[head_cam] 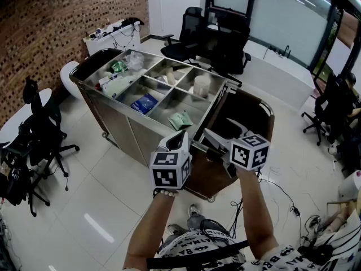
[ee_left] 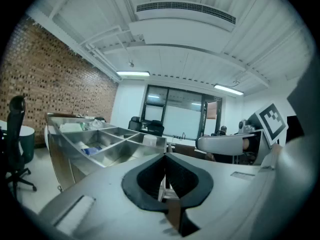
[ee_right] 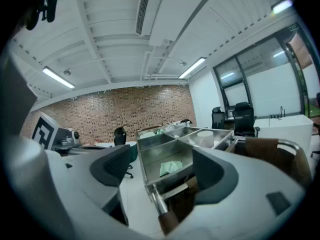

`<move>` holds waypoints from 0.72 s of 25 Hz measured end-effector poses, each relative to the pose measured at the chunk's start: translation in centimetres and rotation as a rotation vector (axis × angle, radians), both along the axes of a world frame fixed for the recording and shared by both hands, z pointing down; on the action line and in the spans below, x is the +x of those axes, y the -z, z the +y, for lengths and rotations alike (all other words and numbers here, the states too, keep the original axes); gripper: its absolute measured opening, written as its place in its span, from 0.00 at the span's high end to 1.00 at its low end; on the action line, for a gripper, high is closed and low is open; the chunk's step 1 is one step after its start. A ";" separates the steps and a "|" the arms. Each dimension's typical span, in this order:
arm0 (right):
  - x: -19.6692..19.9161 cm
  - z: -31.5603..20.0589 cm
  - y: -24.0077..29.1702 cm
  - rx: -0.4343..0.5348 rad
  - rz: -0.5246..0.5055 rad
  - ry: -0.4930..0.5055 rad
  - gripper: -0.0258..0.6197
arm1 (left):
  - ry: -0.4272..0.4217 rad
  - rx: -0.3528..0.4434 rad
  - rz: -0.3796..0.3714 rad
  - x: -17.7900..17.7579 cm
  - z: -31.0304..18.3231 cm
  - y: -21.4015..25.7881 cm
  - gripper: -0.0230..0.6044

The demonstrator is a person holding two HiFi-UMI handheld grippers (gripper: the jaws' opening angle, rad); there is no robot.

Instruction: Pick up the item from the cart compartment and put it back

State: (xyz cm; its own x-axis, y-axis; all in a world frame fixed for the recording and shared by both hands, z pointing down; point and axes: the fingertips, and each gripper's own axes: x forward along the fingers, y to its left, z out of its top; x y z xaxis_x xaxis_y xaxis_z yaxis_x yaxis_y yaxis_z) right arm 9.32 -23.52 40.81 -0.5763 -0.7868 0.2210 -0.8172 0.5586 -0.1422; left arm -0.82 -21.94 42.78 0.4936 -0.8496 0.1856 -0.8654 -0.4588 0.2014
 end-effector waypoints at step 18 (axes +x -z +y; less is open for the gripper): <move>1.5 -18.6 0.3 -0.144 0.200 -0.040 0.21 | 0.032 0.006 -0.026 1.4 -9.4 4.1 0.96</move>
